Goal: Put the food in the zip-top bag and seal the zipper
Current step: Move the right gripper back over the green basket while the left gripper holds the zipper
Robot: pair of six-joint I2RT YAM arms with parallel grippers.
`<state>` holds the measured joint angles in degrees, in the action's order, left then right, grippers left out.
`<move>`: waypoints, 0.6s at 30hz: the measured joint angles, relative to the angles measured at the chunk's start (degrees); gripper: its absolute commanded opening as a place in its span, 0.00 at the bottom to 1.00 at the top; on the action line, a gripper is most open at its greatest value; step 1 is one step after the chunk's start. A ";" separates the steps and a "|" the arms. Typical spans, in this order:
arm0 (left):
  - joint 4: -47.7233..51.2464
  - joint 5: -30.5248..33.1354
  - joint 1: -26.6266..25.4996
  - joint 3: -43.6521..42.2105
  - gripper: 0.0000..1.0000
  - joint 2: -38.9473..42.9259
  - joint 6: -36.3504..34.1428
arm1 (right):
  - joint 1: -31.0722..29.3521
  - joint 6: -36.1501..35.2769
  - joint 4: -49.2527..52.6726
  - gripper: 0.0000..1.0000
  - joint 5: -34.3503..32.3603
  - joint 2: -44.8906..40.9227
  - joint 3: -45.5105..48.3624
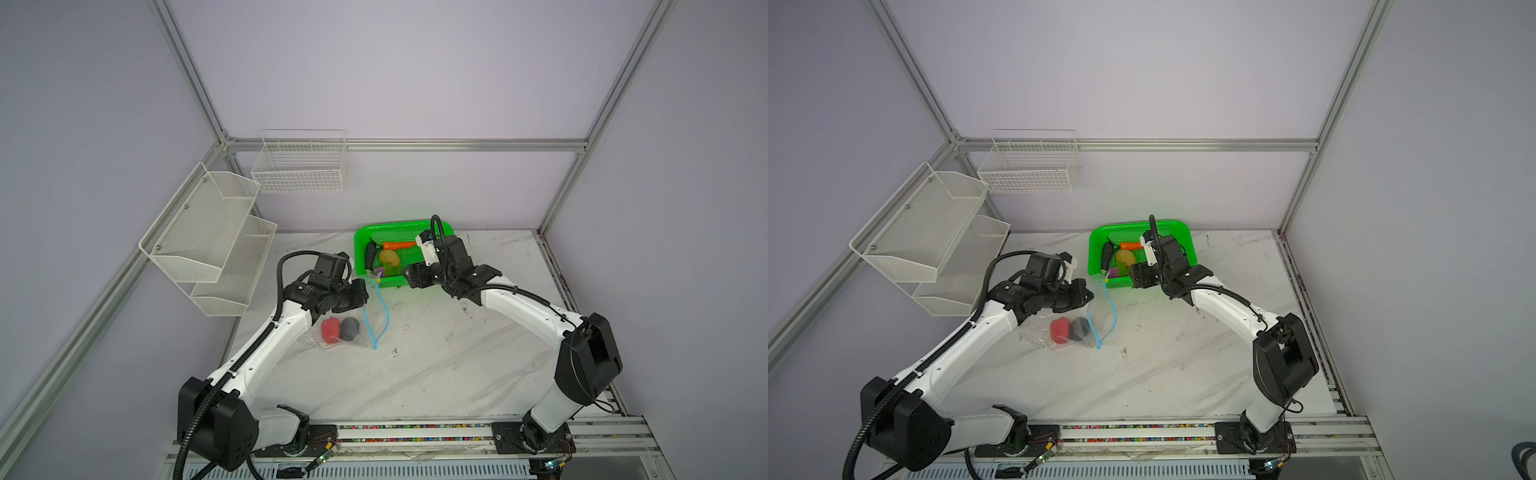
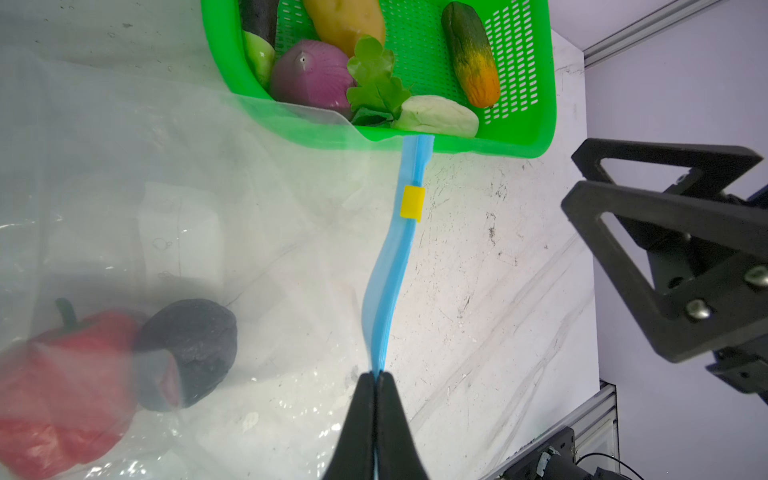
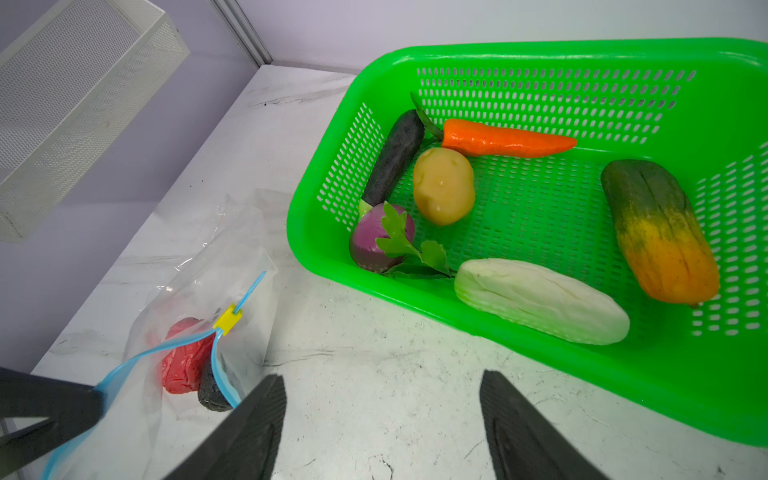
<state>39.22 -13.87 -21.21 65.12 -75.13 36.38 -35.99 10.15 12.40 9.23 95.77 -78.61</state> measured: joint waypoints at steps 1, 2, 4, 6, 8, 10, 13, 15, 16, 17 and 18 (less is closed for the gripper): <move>0.15 0.07 -0.13 0.00 0.00 -0.33 0.00 | 0.00 0.07 0.33 0.77 0.02 0.26 -0.79; 0.31 0.17 -0.22 0.00 0.00 -0.59 0.00 | 0.00 0.07 0.50 0.77 0.00 0.39 -1.44; 0.68 0.42 -0.44 0.00 0.00 -0.96 0.00 | 0.02 0.09 0.98 0.77 -0.24 0.59 -2.62; 0.96 0.70 -0.59 0.02 0.00 -1.16 0.00 | 0.24 0.09 1.86 0.77 -0.92 1.20 -4.22; 1.25 0.90 -0.63 0.11 0.00 -1.44 0.00 | 0.37 0.04 2.49 0.77 -1.49 2.32 -5.77; 1.33 1.14 -0.63 0.15 0.00 -1.90 0.00 | 0.59 0.00 3.39 0.77 -2.34 3.82 -7.19; 1.75 1.57 -0.63 0.15 0.00 -2.67 -0.02 | 1.05 -0.24 4.76 0.77 -3.78 6.38 -9.14; 1.88 1.75 -0.63 0.15 0.00 -3.06 -0.04 | 1.36 -0.44 5.35 0.77 -4.39 7.76 -10.01; 1.99 1.84 -0.63 0.15 0.00 -3.28 -0.07 | 1.57 -0.46 5.73 0.77 -4.76 8.50 -10.47; 2.03 1.90 -0.68 0.15 0.00 -3.45 -0.09 | 1.73 -0.50 6.32 0.77 -5.09 9.05 -10.99; 2.05 1.95 -0.68 0.15 0.00 -3.65 -0.11 | 1.90 -0.57 6.73 0.77 -5.40 9.64 -11.52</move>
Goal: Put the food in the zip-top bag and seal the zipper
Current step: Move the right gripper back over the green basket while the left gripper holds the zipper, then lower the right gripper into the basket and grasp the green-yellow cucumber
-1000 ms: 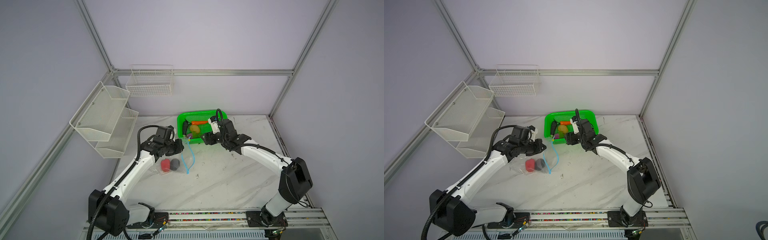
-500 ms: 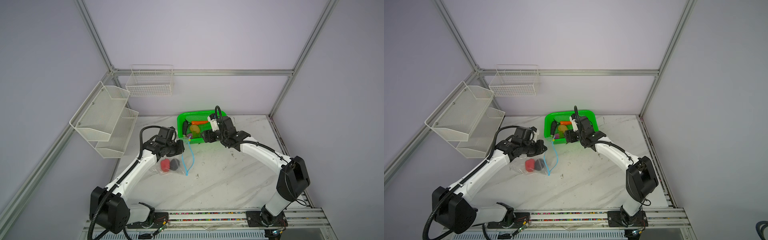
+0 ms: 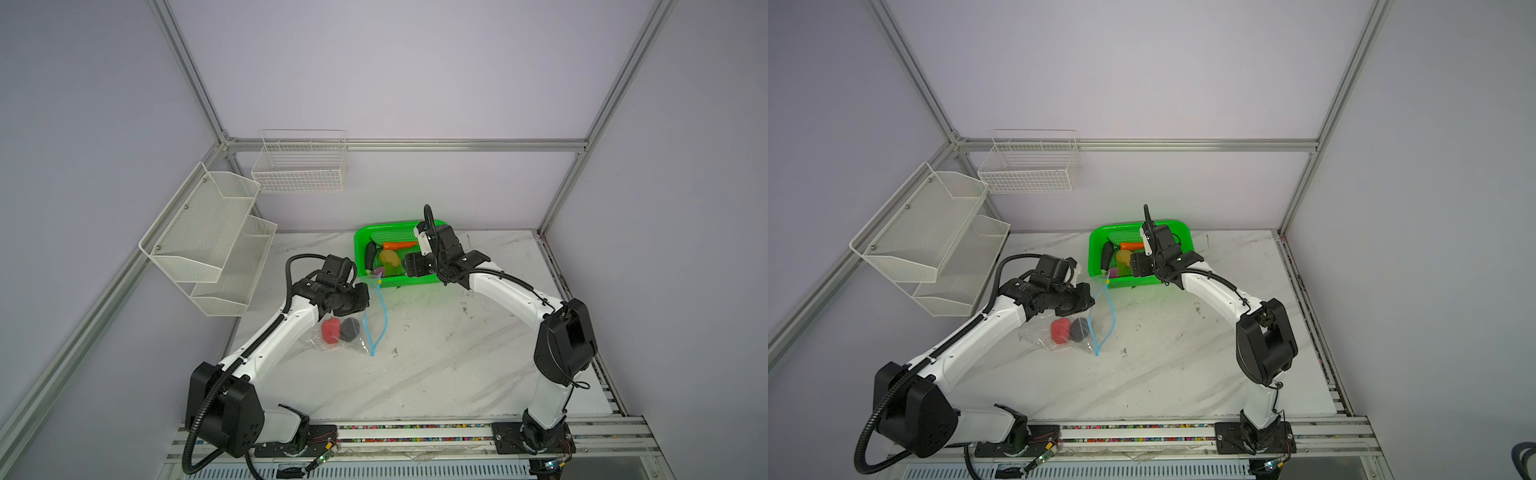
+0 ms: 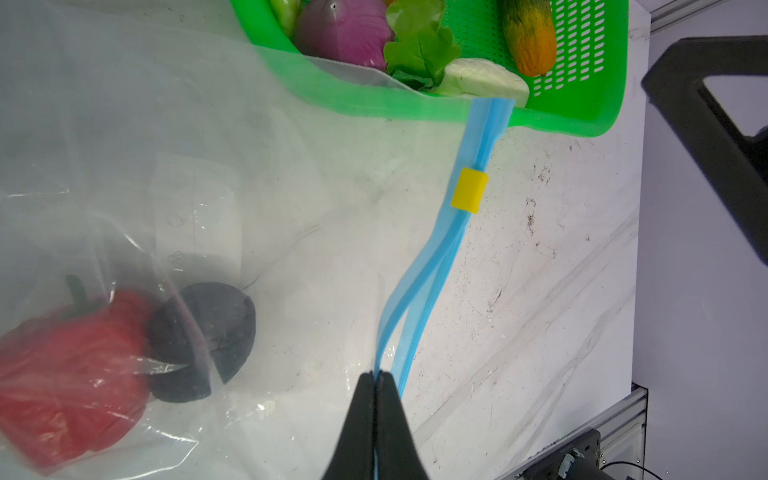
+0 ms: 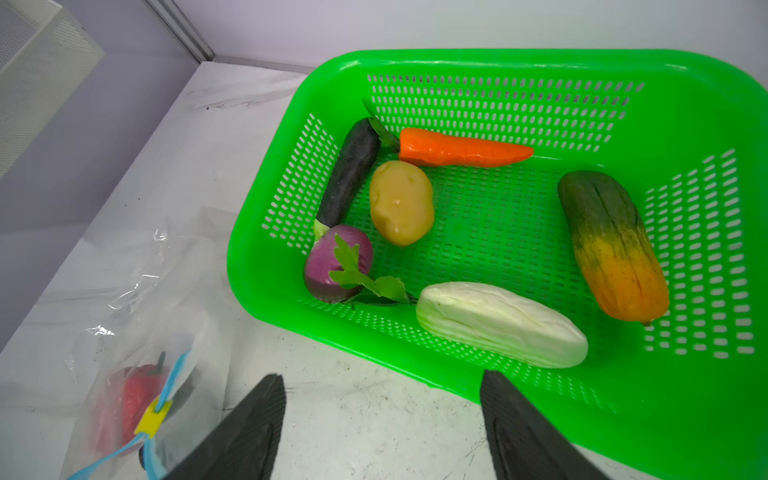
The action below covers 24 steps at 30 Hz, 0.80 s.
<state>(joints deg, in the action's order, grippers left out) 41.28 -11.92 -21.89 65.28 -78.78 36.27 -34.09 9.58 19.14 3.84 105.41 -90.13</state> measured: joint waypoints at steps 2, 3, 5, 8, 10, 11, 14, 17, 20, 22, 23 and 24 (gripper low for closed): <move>0.00 0.13 0.00 0.00 0.00 -0.13 -0.07 | 0.26 -0.13 0.52 0.77 -0.42 1.14 -1.29; 0.00 0.20 0.00 0.00 0.00 -0.13 -0.11 | 0.37 -0.26 0.74 0.77 -0.66 1.66 -1.92; 0.00 0.24 0.00 0.02 0.00 -0.13 -0.17 | 0.61 -0.42 0.96 0.77 -1.25 2.23 -2.49; -0.02 0.35 0.00 0.02 0.00 -0.13 -0.48 | 0.74 -0.72 1.36 0.77 -1.66 2.62 -2.89; -0.02 0.37 0.00 0.02 0.00 -0.13 -0.50 | 0.85 -0.94 1.49 0.77 -1.97 2.64 -2.97; -0.07 0.37 0.00 0.02 0.00 -0.13 -0.50 | 0.92 -1.07 1.51 0.77 -2.14 2.64 -3.04; -0.11 0.37 0.00 0.00 0.00 -0.13 -0.50 | 1.05 -1.40 2.12 0.77 -2.86 2.73 -3.39; -0.33 0.37 0.00 0.00 0.00 -0.13 -0.50 | 1.31 -1.75 3.28 0.77 -3.52 3.43 -4.85; -1.09 0.26 0.00 0.02 0.00 -0.28 -0.50 | 1.75 -2.45 3.65 0.77 -4.59 4.57 -6.47; -1.49 0.17 0.00 0.02 0.00 -0.70 -0.50 | 2.14 -2.91 4.02 0.77 -5.46 5.77 -7.91; -1.62 0.15 0.00 0.02 0.00 -0.94 -0.50 | 2.36 -3.17 4.22 0.77 -5.92 6.67 -8.90; -1.81 0.13 0.00 0.02 0.00 -1.18 -0.48 | 2.62 -3.52 4.35 0.76 -6.38 7.61 -9.88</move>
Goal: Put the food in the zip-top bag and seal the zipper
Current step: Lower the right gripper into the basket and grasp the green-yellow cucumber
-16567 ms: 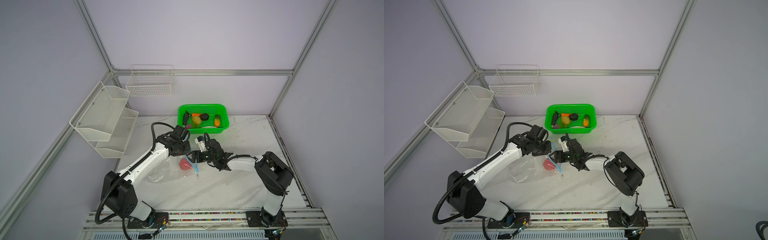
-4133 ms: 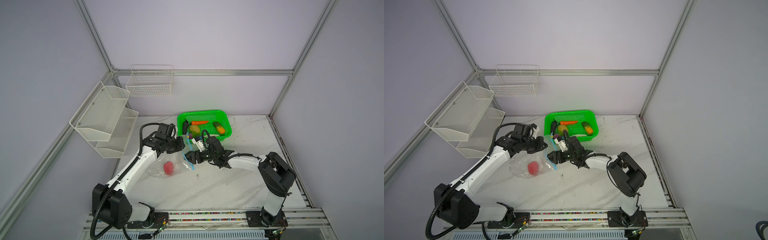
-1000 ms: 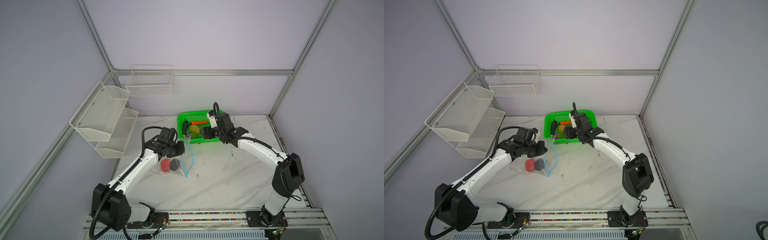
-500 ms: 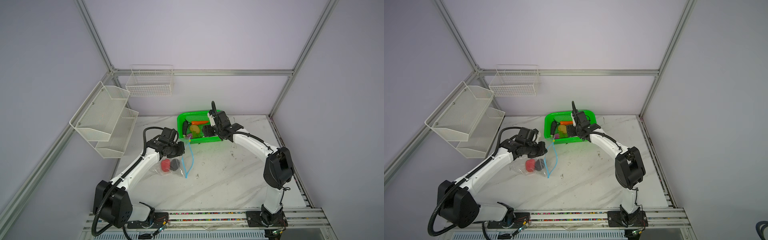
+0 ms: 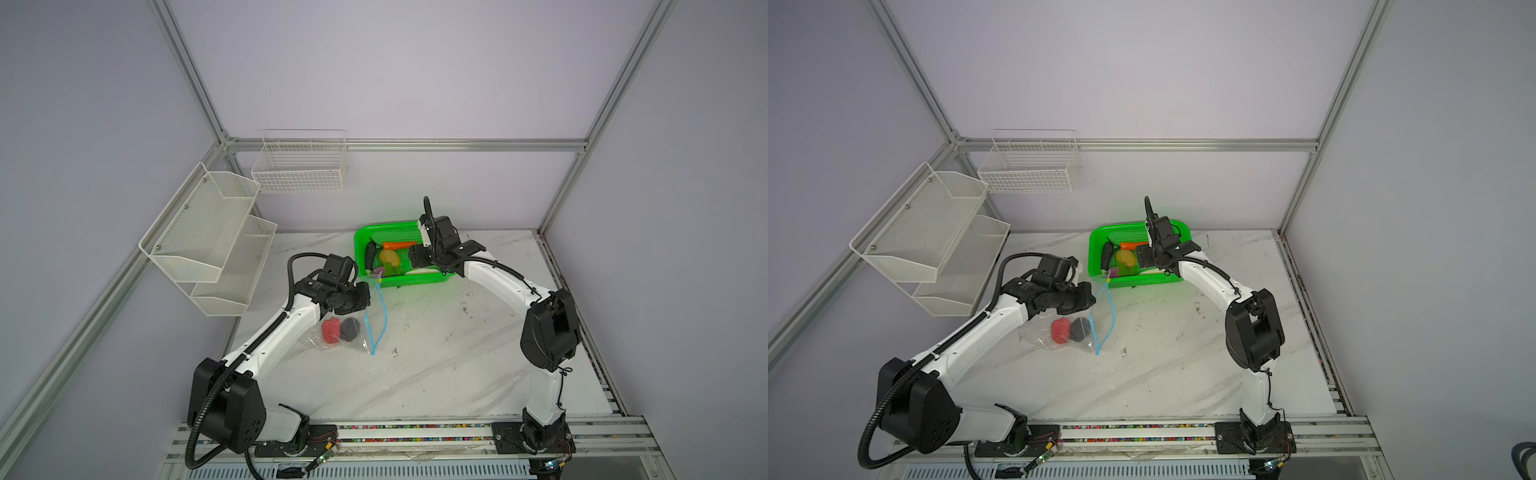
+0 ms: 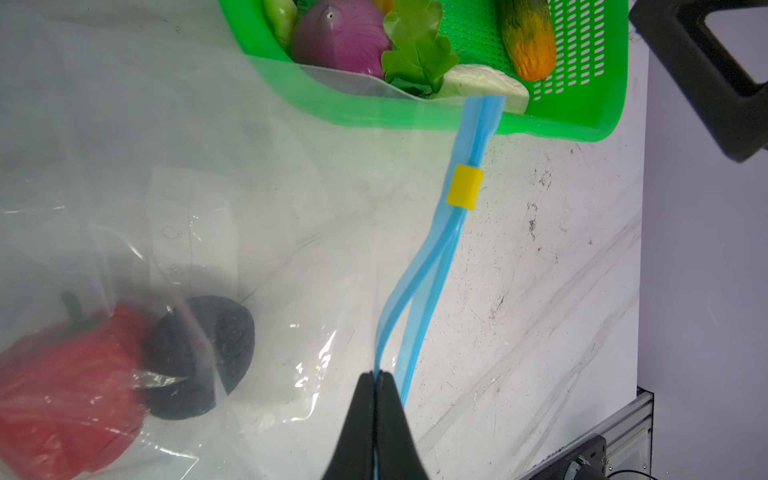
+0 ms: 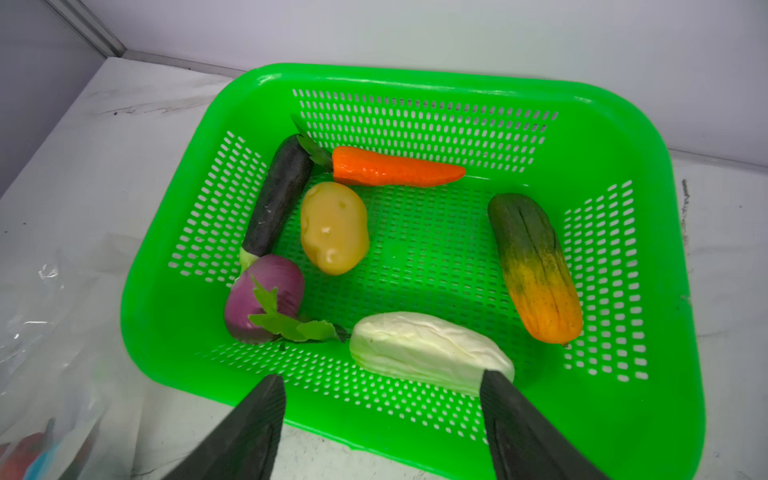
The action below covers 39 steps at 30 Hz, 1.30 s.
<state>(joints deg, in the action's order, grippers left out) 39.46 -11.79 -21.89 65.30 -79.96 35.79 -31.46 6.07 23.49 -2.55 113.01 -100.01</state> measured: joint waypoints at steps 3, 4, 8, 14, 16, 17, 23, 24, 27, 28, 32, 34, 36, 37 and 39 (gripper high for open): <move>-0.72 -0.33 0.00 0.00 0.00 -0.48 0.00 | 0.74 -0.68 -0.20 0.76 -0.52 1.99 -1.33; -0.92 -0.44 0.00 0.00 0.00 -0.57 0.02 | 0.98 -0.83 -0.24 0.76 -0.50 2.51 -1.40; -1.25 -0.63 0.00 0.00 0.00 -0.61 -0.02 | 1.40 -0.87 0.15 0.76 -0.50 6.45 -4.72; -1.25 -1.03 0.00 0.00 0.00 -0.63 -0.52 | 1.79 -0.87 2.91 0.76 0.63 15.67 -15.37; -1.25 -1.03 0.00 0.00 0.00 -0.63 -0.87 | 1.81 -1.25 4.11 0.77 0.72 18.23 -18.64; -1.25 -1.07 0.00 0.00 0.00 -0.63 -0.98 | 1.90 -1.60 4.76 0.76 0.44 19.47 -20.13; -1.25 -1.40 0.00 0.00 0.00 -0.63 -1.14 | 2.93 -3.69 9.11 0.76 -4.00 23.65 -27.58; -1.25 -1.44 0.00 0.00 0.00 -0.63 -1.14 | 3.37 -3.98 9.70 0.76 -4.90 24.26 -28.87; -1.25 -1.49 0.02 0.00 0.00 -0.63 -1.14 | 5.14 -4.44 10.95 0.76 -6.99 25.79 -31.01; -1.25 -1.51 0.02 0.00 0.00 -0.63 -1.11 | 5.62 -4.50 11.30 0.76 -7.37 26.12 -31.28; -1.27 -1.73 0.02 0.00 0.00 -0.63 -1.11 | 7.76 -4.87 12.39 0.76 -8.20 27.96 -31.47; -1.27 -1.86 0.02 0.00 0.00 -0.63 -1.11 | 8.55 -5.03 12.57 0.76 -8.17 29.05 -31.47; -1.29 -2.01 0.02 0.00 0.00 -0.63 -1.11 | 8.96 -5.20 12.81 0.77 -7.98 30.01 -31.47; -1.29 -2.08 0.02 0.00 0.00 -0.63 -1.11 | 9.05 -5.25 12.98 0.77 -7.85 30.34 -31.47; -1.31 -2.16 0.02 0.00 0.00 -0.63 -1.11 | 9.09 -5.31 13.03 0.78 -7.37 30.99 -31.47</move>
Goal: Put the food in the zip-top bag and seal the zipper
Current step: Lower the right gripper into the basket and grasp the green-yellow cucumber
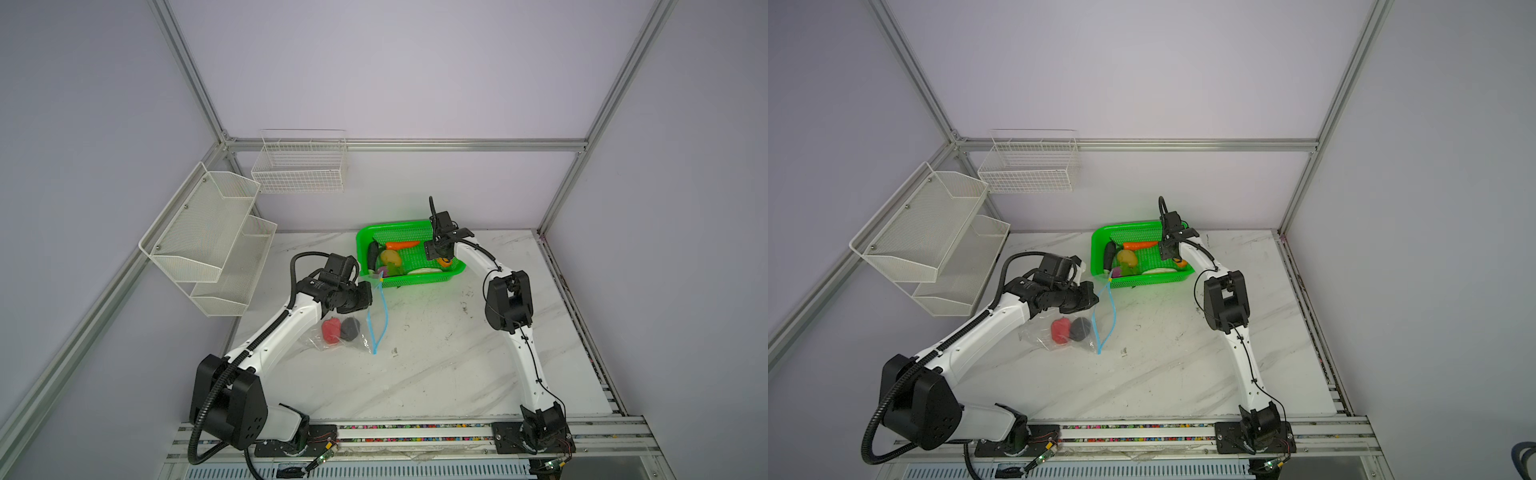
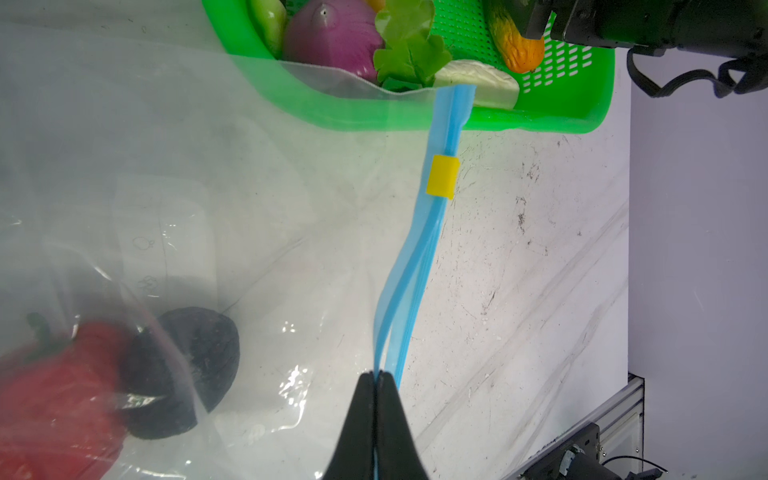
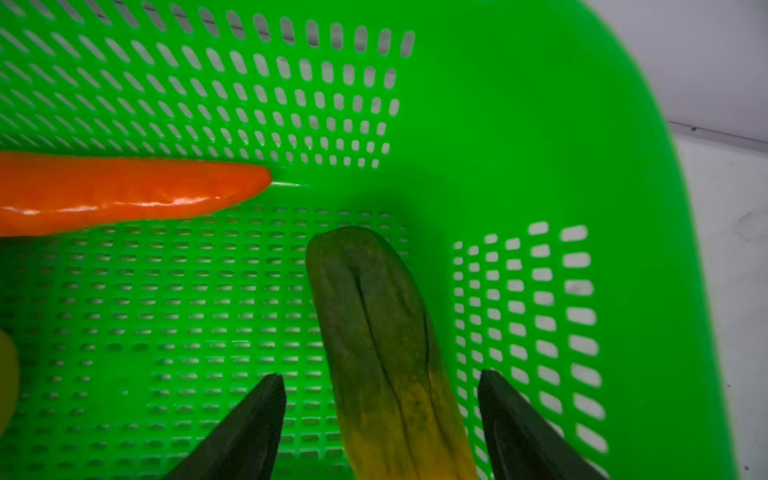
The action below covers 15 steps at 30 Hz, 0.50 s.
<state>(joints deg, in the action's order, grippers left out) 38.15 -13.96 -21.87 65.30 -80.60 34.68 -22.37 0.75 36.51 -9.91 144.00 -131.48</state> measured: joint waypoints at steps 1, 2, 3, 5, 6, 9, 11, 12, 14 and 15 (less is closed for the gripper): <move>-0.02 -0.02 0.00 0.00 0.00 0.00 0.00 | 0.00 -0.02 0.00 0.78 0.33 0.17 0.00; -0.07 -0.09 0.00 0.00 0.00 0.00 0.00 | 0.00 -0.02 0.00 0.78 0.63 0.50 -0.09; -0.20 -0.22 0.00 0.00 0.00 0.00 0.00 | 0.00 -0.02 0.00 0.78 0.83 0.83 -0.20; -0.37 -0.42 0.00 0.00 0.00 0.00 0.00 | 0.15 0.00 0.04 0.77 1.44 1.68 -0.33; -0.39 -0.44 0.00 0.00 0.00 0.00 0.00 | 0.15 -0.02 0.09 0.76 1.75 2.03 -0.39; -0.39 -0.61 0.00 0.00 0.00 0.00 0.00 | 0.22 0.00 0.22 0.72 2.29 2.95 -0.42; -0.39 -0.61 0.00 0.00 0.00 0.00 0.00 | 0.26 0.11 0.24 0.69 2.51 3.13 -0.42; -0.39 -0.63 0.00 0.00 0.00 0.00 0.00 | 0.26 0.09 0.22 0.67 2.67 3.13 -0.44; -0.39 -0.63 0.00 0.00 0.00 0.00 0.00 | 0.28 0.02 0.20 0.64 2.95 3.13 -0.81; -0.42 -0.63 0.00 0.00 0.00 0.00 0.02 | 0.31 0.09 0.17 0.63 3.08 3.13 -0.96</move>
<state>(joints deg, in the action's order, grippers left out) 37.74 -14.59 -21.87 65.30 -80.60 34.70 -22.06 0.84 36.69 -6.83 147.13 -132.44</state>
